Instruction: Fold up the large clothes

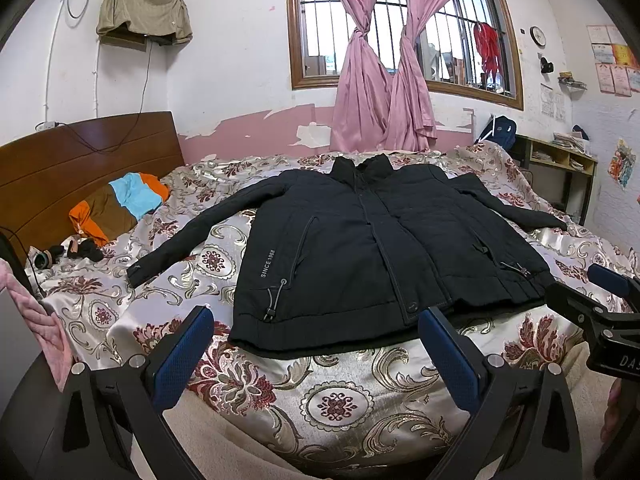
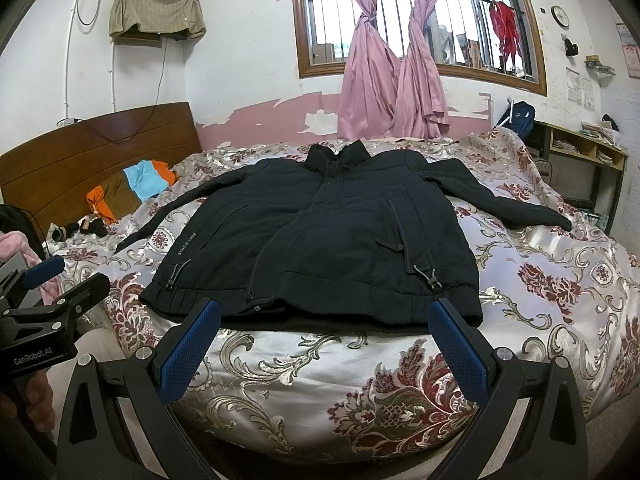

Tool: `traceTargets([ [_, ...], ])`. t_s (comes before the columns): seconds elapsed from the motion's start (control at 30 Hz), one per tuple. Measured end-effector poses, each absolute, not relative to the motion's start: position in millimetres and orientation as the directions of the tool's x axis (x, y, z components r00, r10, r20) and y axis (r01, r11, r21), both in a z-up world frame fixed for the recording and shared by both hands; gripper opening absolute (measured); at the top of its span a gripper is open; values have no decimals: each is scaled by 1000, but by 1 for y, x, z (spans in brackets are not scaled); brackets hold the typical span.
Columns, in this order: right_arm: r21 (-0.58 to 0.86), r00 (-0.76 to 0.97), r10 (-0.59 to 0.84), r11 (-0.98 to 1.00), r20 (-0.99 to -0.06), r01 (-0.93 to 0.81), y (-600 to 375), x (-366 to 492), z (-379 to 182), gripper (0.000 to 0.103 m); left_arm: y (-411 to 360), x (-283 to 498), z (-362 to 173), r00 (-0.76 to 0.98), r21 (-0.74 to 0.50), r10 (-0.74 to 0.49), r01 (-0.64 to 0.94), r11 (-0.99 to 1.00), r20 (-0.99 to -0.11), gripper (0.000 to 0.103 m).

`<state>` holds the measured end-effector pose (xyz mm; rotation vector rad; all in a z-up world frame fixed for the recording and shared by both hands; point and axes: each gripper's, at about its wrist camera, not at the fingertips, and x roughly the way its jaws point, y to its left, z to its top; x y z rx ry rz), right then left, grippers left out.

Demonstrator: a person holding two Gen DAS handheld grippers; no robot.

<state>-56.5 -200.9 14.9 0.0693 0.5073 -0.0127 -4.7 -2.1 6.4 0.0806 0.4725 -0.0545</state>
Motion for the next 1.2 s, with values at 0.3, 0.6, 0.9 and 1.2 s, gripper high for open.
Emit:
traceTargets([
  [0.3, 66, 873, 5, 997, -487, 31, -201, -57, 15, 102, -2, -5, 6, 888, 67, -29, 67, 995, -458, 103],
  [0.6, 42, 827, -86, 990, -556, 131, -209, -38, 23, 102, 4, 32, 11, 836, 103, 58, -2, 995, -546, 103],
  [0.9, 51, 790, -119, 981, -601, 187, -262, 17, 26, 102, -15, 120, 17, 808, 109, 58, 7, 994, -587, 103],
  [1.2, 59, 795, -231, 947, -560, 316, -358, 110, 13, 102, -81, 260, 21, 793, 95, -91, 185, 978, -603, 103],
])
